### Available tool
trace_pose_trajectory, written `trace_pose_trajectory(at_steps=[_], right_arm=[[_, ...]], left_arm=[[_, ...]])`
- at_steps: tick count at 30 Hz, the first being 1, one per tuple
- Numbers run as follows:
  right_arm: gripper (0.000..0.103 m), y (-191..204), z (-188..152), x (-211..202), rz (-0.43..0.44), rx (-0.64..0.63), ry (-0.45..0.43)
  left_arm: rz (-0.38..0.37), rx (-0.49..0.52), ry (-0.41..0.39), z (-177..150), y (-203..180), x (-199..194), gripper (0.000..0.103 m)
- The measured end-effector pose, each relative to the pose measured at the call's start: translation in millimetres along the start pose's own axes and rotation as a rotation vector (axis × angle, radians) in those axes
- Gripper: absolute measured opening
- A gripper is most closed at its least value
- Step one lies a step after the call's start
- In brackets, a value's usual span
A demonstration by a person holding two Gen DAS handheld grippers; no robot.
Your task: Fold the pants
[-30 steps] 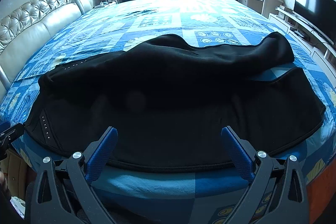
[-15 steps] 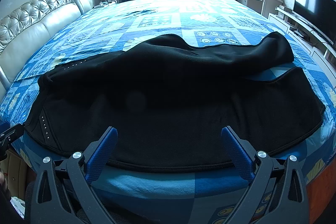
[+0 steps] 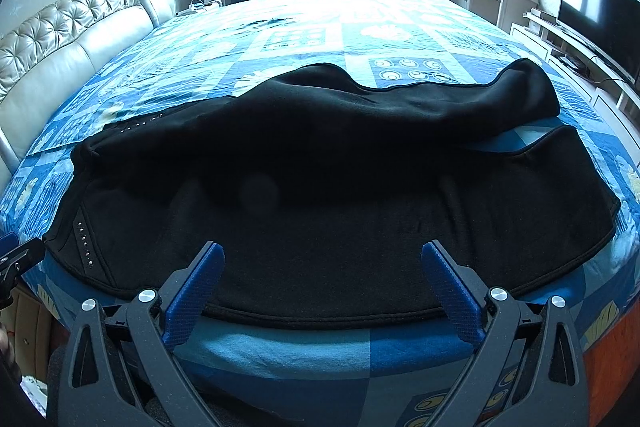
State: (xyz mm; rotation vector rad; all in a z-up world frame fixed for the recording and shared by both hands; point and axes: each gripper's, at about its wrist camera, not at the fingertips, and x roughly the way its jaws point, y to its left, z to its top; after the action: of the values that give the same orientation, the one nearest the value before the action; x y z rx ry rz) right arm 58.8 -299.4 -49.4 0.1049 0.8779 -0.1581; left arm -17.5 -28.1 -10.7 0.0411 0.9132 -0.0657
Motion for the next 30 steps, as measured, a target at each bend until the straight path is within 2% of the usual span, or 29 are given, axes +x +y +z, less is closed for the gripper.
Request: trace_pose_trajectory(at_steps=[19, 23, 27, 30], right_arm=[[0.099, 0.2, -0.1, 1.2, 0.005, 0.000, 0.004], [0.099, 1.2, 0.0, 1.6, 0.021, -0.006, 0.013], [0.099, -3.2, 8.4, 1.3, 0.104, -0.013, 0.020], [0.099, -8.3, 23.3, 2.9, 0.221, -0.018, 0.014]], left_arm=[[-0.001, 0.002, 0.000, -0.2, -0.2, 0.1, 0.101], [-0.020, 0.013, 0.001, -0.8, -1.4, 0.1, 0.101], [-0.083, 0.070, 0.003, 6.6, 5.2, -0.7, 0.101], [-0.141, 0.056, 0.010, 24.2, 33.3, 7.1, 0.101]])
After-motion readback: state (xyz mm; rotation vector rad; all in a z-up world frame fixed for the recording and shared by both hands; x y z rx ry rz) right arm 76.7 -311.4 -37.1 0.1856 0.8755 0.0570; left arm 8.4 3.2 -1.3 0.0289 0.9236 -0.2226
